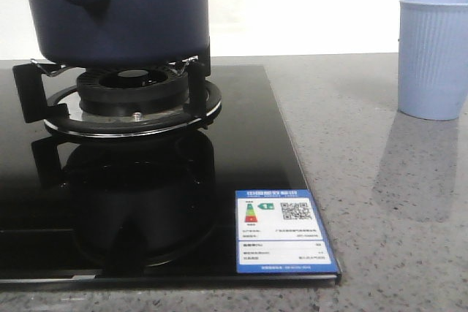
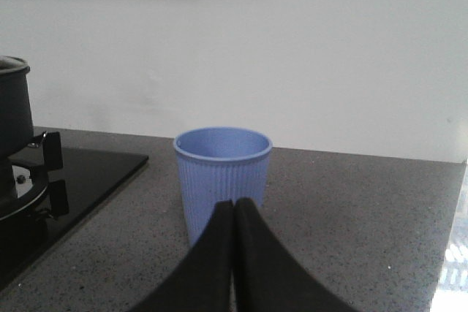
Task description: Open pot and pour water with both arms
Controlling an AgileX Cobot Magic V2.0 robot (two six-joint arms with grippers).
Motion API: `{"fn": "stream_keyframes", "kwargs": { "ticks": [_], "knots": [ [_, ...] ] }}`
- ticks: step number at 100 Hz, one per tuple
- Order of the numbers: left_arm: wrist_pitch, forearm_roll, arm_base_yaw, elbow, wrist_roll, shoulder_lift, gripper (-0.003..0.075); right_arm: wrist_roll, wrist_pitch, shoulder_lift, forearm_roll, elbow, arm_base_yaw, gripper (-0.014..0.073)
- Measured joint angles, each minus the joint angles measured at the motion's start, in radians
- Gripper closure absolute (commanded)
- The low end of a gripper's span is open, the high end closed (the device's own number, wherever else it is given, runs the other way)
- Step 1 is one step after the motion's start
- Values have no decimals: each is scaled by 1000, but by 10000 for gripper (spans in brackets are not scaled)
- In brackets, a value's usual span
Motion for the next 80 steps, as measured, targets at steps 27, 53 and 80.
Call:
{"fn": "stream_keyframes", "kwargs": {
  "ticks": [27,53,80],
  "knots": [
    [6,-2,0,8,0,-34,736,1,-4,-1,0,7,0,655],
    [6,-3,0,12,0,-34,736,1,-4,-4,0,7,0,655],
    [6,-3,0,14,0,-34,736,1,-4,-4,0,7,0,655]
  ]
}}
